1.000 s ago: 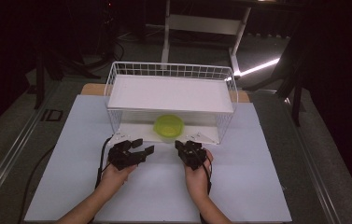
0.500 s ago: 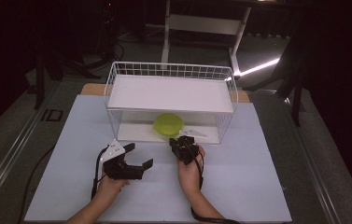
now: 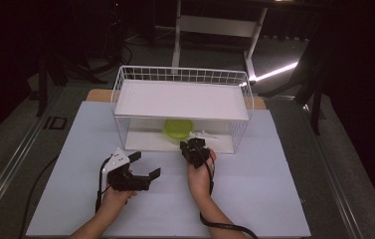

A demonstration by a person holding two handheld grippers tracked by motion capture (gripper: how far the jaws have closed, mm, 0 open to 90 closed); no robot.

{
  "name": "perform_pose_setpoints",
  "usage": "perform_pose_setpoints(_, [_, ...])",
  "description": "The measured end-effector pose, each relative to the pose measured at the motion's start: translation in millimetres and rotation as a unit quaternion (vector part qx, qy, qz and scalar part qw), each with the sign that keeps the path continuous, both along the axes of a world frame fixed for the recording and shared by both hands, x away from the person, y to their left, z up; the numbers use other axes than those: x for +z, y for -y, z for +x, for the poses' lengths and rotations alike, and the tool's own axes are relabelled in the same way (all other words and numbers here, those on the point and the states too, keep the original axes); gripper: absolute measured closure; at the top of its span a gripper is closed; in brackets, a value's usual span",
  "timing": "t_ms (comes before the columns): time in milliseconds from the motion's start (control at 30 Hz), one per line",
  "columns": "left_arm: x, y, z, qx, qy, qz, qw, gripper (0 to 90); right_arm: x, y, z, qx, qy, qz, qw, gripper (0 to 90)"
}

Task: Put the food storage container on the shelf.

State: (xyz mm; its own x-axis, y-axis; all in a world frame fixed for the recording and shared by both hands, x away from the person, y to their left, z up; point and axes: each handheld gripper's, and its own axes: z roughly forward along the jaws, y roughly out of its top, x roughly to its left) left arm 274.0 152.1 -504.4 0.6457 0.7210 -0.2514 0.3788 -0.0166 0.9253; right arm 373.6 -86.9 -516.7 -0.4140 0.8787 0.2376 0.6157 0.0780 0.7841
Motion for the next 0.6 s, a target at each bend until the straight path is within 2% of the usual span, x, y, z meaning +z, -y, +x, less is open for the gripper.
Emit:
perform_pose_setpoints(200, [-1.2,-2.6,0.6,-0.004,0.002,0.000,1.0000,1.5,1.3,1.3,-7.5,0.004,-0.002,0.000,1.0000,89.1])
perform_pose_setpoints(300, [-0.8,-2.7,1.3,-0.015,0.002,-0.006,0.9999,1.5,0.9,4.5,-19.5,0.013,-0.002,0.006,0.9999,85.4])
perform_pose_setpoints(400, [3.3,-0.4,0.1,-0.024,0.006,-0.005,0.9997,1.5,1.5,7.3,-28.8,0.025,0.004,-0.004,0.9997,80.5])
perform_pose_setpoints(600, [10.9,2.8,-4.5,-0.039,0.014,-0.015,0.9990,1.5,11.1,16.1,-46.4,0.052,0.013,-0.014,0.9985,62.1])
